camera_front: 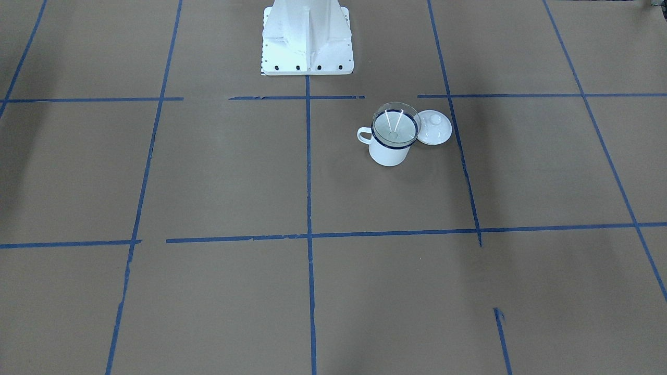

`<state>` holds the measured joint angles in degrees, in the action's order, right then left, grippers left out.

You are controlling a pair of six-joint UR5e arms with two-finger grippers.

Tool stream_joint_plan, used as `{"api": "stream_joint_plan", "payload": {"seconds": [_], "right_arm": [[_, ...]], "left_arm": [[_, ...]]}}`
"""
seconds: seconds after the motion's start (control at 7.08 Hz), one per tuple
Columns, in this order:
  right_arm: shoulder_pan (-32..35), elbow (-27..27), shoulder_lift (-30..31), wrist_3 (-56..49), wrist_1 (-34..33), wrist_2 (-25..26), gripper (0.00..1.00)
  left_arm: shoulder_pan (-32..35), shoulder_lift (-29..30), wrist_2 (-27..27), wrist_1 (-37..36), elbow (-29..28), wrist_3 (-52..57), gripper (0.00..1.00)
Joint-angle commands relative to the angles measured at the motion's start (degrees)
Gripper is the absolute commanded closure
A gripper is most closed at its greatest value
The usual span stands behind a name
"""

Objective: Remove funnel from cup

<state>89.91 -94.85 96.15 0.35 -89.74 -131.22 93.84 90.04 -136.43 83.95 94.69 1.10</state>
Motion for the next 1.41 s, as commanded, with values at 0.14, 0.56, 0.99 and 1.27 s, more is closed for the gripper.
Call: {"api": "stream_joint_plan", "payload": {"seconds": [0.14,0.56,0.99,1.27], "right_arm": [[0.0,0.0,0.0,0.0,0.0,0.0,0.0],[0.0,0.0,0.0,0.0,0.0,0.0,0.0],[0.0,-0.1,0.0,0.0,0.0,0.0,0.0],[0.0,-0.1,0.0,0.0,0.0,0.0,0.0]], "left_arm": [[0.1,-0.6,-0.1,0.3,2.4,-3.6,0.0],[0.0,-0.6,-0.2,3.9,0.9,-3.8,0.0],[-4.8,0.1,-0.3,8.3,6.3,-16.6,0.0],[-12.8,0.4,-0.2,9.2,12.2,-37.0,0.0]]}}
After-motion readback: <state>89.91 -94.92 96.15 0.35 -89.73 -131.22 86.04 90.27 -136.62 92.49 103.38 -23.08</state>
